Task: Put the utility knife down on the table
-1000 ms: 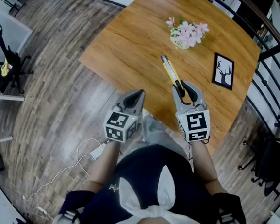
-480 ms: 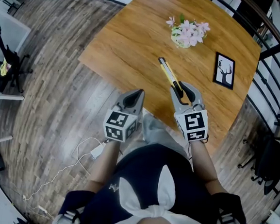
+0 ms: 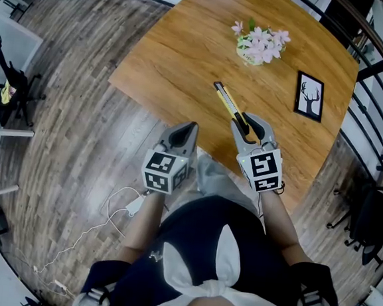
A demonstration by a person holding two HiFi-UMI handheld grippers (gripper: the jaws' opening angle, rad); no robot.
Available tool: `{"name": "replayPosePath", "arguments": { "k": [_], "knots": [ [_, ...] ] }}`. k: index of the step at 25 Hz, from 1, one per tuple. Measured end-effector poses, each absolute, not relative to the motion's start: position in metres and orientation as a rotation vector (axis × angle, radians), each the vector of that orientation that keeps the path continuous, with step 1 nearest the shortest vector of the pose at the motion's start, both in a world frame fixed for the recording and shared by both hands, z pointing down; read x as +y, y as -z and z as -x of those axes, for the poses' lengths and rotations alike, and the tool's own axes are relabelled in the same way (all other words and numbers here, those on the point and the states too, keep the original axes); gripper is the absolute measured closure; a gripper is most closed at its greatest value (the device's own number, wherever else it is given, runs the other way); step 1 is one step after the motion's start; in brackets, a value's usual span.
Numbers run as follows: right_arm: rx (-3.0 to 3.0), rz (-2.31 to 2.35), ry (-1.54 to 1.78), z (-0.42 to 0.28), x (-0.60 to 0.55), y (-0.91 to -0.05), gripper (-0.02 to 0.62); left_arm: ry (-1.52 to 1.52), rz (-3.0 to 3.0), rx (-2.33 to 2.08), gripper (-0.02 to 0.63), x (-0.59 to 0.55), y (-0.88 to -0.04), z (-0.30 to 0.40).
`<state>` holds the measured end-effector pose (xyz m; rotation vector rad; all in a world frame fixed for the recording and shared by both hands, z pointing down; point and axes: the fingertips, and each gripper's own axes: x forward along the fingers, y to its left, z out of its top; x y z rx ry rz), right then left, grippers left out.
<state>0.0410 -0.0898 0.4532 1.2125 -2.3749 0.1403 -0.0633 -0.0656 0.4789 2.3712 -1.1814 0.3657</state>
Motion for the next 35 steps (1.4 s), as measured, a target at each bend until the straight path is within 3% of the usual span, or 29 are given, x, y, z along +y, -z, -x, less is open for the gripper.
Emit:
{"name": "replayPosePath", "arguments": {
  "k": [35],
  "knots": [
    [-2.324, -1.103, -0.236, -0.019, -0.126, -0.496, 0.482, -0.367, -2.299, -1.216, 0.589, -0.111, -0.484, 0.096]
  ]
}}
